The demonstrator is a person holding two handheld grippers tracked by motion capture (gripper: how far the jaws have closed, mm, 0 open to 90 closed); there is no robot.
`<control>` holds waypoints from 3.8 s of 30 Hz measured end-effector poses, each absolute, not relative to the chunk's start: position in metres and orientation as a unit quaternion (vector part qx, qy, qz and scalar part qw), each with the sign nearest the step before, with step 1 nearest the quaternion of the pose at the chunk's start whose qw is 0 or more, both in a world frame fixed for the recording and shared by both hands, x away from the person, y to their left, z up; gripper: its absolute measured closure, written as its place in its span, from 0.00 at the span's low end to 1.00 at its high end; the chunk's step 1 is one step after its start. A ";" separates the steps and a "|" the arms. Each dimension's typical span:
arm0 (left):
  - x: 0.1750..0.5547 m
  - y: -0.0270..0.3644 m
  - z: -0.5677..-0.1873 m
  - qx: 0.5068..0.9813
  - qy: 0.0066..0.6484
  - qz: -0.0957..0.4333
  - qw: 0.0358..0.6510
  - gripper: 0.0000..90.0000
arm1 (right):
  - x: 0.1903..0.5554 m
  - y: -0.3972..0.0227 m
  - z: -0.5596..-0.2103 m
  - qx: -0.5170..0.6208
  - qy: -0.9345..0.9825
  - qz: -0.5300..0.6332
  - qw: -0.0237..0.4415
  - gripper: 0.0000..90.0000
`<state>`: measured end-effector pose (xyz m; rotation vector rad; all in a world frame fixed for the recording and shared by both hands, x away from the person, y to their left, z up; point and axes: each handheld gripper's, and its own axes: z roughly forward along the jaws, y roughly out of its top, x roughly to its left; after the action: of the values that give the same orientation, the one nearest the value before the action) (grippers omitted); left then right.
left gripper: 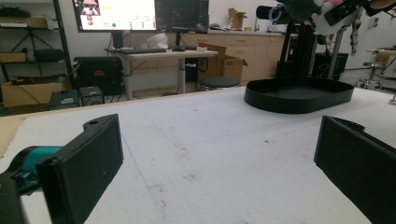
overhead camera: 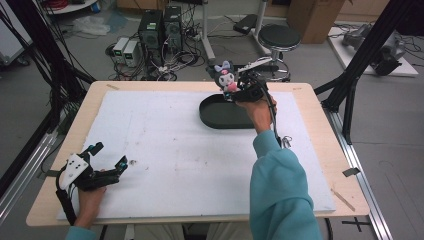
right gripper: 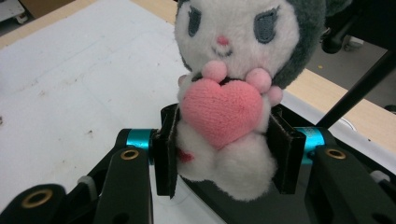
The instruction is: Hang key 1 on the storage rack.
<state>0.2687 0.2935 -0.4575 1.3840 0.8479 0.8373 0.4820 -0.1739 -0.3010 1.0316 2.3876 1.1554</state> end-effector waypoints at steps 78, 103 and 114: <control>0.268 0.293 -0.458 0.598 0.365 0.366 0.613 0.02 | 0.482 -0.159 -0.319 0.351 0.828 0.428 0.084 0.01; 0.268 0.293 -0.458 0.599 0.364 0.367 0.611 0.02 | 0.374 -0.264 -0.320 0.306 0.759 0.548 0.173 0.01; 0.268 0.293 -0.458 0.599 0.363 0.367 0.611 0.02 | 0.338 -0.297 -0.352 0.306 0.726 0.577 0.214 0.01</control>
<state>0.2677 0.2929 -0.4577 1.3825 0.8386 0.8478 0.3379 -0.2972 -0.3524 0.8479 2.0152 1.6008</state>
